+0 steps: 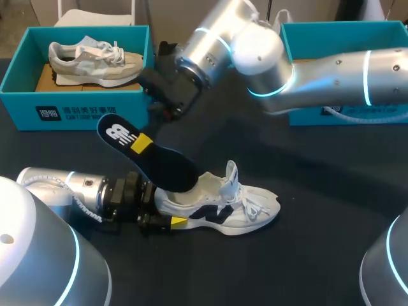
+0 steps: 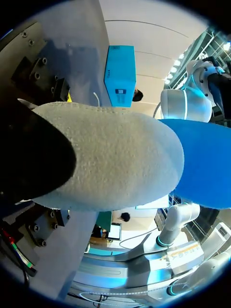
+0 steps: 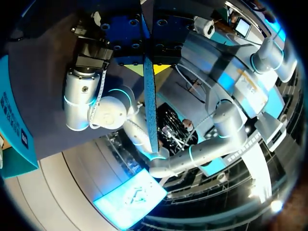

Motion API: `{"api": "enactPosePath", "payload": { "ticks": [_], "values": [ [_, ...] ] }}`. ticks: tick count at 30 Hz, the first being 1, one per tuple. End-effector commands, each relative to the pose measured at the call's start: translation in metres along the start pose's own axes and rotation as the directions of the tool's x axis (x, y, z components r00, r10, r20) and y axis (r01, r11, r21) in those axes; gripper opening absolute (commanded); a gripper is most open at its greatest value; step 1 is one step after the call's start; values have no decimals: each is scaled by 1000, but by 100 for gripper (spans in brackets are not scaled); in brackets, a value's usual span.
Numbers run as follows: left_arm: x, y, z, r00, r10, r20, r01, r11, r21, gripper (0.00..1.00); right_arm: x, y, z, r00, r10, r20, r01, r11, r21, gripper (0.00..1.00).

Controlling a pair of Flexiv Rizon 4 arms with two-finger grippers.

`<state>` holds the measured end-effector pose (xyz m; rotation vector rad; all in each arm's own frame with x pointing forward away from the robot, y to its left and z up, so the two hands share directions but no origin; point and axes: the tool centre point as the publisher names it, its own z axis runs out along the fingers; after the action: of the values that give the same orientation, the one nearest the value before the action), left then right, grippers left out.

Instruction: Take the shoe out of the shoebox, open the shoe tongue, remove and reinsert the insole, then place the shoe into the shoebox

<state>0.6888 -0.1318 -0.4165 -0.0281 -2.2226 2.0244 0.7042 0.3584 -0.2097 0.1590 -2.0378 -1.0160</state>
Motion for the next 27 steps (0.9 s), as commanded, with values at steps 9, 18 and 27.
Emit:
{"api": "enactPosePath", "payload": {
  "ticks": [9, 18, 27],
  "values": [
    [0, 0, 0, 1000, 0, 2, 0, 1000, 1, 0, 97, 35, -15, 963, -1, 271, 40, 989, -140, 0],
    [0, 0, 0, 1000, 0, 2, 0, 1000, 1, 0, 108, 35, -14, 955, 1, 296, 51, 985, -167, 0],
    [0, 0, 0, 1000, 0, 2, 0, 1000, 1, 0, 123, 28, -21, 944, 7, 329, 74, 970, -233, 0]
  ]
}}
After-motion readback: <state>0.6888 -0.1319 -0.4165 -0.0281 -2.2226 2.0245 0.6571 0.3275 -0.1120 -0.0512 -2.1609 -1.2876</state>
